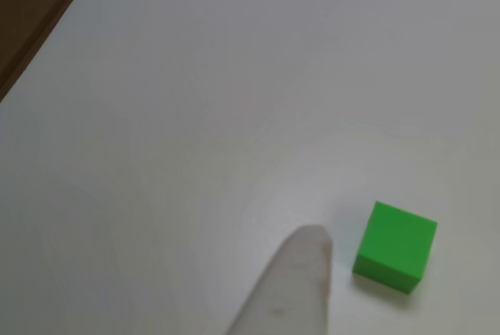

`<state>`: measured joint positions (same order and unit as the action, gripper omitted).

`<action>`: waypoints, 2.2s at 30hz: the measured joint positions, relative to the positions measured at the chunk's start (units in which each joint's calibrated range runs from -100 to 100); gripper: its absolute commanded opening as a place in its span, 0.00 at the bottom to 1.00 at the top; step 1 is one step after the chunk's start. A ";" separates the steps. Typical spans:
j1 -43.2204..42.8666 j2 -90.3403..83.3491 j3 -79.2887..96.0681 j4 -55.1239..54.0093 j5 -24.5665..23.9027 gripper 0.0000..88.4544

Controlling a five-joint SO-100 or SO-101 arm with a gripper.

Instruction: Pick up green cube and drop it in the blue box

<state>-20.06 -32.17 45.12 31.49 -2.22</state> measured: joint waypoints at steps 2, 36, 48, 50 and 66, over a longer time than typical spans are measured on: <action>0.00 0.17 0.00 0.00 -0.10 0.30; 0.00 42.86 -43.60 23.94 -7.33 0.30; 0.64 53.85 -50.76 24.10 -7.33 0.30; 1.42 55.01 -50.76 24.10 -7.33 0.30; 2.70 58.59 -51.84 23.94 -7.42 0.30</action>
<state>-17.35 26.43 -6.71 55.43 -9.65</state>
